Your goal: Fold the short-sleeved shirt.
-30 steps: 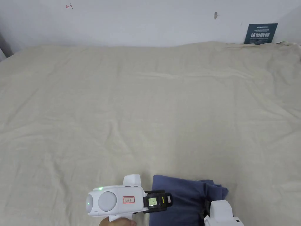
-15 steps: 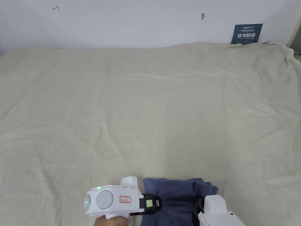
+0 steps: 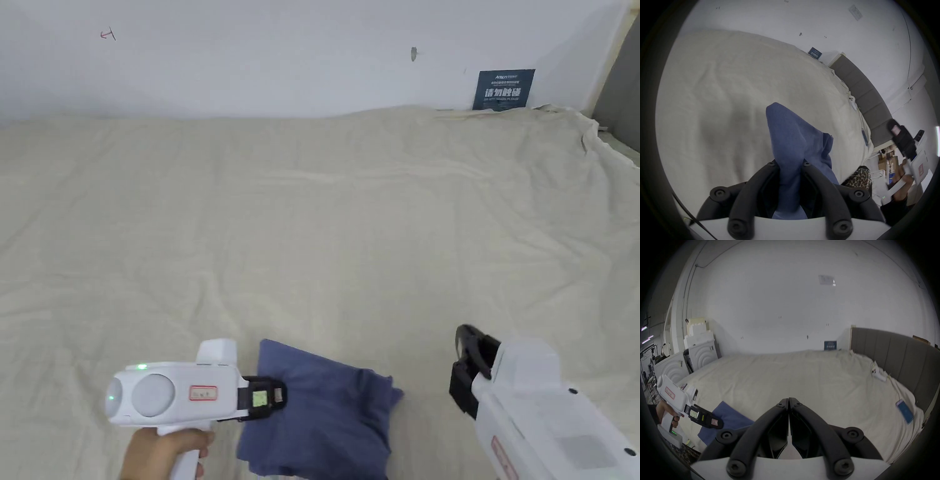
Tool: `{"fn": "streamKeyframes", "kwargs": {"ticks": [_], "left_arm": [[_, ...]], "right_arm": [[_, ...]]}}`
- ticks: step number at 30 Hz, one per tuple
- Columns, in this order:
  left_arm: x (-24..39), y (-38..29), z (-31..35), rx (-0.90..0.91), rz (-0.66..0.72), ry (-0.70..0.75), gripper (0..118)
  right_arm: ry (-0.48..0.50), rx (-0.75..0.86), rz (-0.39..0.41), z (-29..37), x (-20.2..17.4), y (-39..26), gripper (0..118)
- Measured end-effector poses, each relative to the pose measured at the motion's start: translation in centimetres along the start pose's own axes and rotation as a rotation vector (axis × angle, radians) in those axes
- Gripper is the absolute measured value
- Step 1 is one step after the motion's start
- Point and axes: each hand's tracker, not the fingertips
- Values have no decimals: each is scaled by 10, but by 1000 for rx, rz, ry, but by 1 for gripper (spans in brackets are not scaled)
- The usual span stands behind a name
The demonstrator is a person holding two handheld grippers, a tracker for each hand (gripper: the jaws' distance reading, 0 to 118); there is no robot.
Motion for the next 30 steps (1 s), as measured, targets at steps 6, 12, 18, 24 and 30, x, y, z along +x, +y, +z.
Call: {"fn": "streamKeyframes", "kwargs": {"ticks": [6, 12, 18, 24, 30], "left_arm": [[-60, 30, 53, 27, -12, 162, 16], [-123, 53, 112, 71, 35, 321, 16], [-180, 61, 157, 93, 120, 467, 16], [-225, 62, 175, 74, 195, 590, 16], [-243, 64, 156, 0, 223, 663, 17]], "right_arm": [[-2, 78, -7, 8, -1, 35, 0], [-2, 103, -8, 7, -8, 43, 0], [-3, 88, -4, 2, -16, 38, 0], [1, 63, 4, 4, -4, 39, 0], [-11, 50, 8, 9, 2, 37, 0]]}}
